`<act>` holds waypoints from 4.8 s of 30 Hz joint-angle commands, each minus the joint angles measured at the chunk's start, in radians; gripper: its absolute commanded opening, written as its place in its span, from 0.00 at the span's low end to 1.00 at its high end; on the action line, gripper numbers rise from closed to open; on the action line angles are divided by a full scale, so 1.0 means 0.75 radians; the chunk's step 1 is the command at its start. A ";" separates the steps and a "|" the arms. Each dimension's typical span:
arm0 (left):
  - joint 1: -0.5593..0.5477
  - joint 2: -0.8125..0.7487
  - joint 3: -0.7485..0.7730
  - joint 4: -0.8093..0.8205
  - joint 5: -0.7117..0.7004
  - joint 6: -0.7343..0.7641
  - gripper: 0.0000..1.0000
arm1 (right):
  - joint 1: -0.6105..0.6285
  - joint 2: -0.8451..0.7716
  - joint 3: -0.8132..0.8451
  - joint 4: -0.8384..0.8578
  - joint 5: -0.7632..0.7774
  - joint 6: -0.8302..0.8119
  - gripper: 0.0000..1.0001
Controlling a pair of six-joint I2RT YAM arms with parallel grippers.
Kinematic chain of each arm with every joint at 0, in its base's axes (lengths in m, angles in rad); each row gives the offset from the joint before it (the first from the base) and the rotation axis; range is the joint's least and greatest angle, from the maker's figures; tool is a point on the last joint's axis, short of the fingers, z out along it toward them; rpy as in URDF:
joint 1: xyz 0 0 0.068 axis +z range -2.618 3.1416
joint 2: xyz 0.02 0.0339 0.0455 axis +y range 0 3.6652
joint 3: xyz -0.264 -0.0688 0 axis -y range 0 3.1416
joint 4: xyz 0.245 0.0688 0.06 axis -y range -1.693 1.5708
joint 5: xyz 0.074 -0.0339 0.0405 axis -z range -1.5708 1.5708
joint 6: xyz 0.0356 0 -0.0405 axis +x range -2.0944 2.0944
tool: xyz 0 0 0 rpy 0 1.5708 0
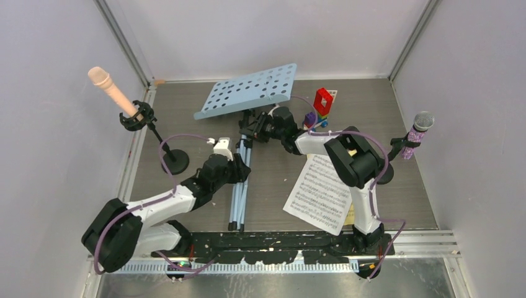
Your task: Pack up the instrument practice props
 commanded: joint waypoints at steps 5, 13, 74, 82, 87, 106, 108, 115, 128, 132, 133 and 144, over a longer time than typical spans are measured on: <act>0.098 0.125 0.198 0.329 -0.057 0.129 0.00 | -0.187 0.165 0.117 0.351 0.153 -0.019 0.01; 0.221 0.317 0.292 0.417 0.029 0.069 0.00 | -0.250 0.191 0.010 0.474 0.098 0.015 0.27; 0.296 -0.459 0.538 -1.026 -0.067 0.010 1.00 | 0.289 -0.369 -0.295 -0.319 0.506 -0.300 0.84; 0.296 -0.470 0.555 -1.089 -0.122 0.021 1.00 | 0.289 -0.512 -0.290 -0.503 0.639 -0.484 0.84; 0.296 -0.483 0.573 -1.148 -0.220 0.002 1.00 | 0.278 -0.732 -0.404 -0.669 0.804 -0.538 0.85; 0.296 -0.741 0.340 -0.911 -0.315 -0.004 0.97 | 0.268 -1.362 -0.475 -1.330 0.950 -0.673 0.94; 0.296 -0.783 0.290 -0.839 -0.369 -0.004 0.96 | 0.268 -1.400 -0.473 -1.352 0.946 -0.680 0.95; 0.296 -0.786 0.219 -0.702 -0.676 -0.008 0.98 | 0.268 -1.458 -0.471 -1.377 0.881 -0.684 0.96; 0.294 -0.669 0.463 -0.839 -0.708 0.078 0.86 | 0.268 -1.501 -0.505 -1.399 0.863 -0.662 0.96; 0.292 -0.577 0.737 -1.043 -0.816 0.129 0.84 | 0.268 -1.503 -0.487 -1.398 0.848 -0.655 0.96; 0.291 -0.550 0.800 -1.084 -0.837 0.145 0.84 | 0.268 -1.502 -0.482 -1.399 0.842 -0.652 0.95; 0.296 -0.243 1.179 -1.058 -0.952 0.427 0.91 | 0.269 -1.494 -0.487 -1.390 0.814 -0.647 0.96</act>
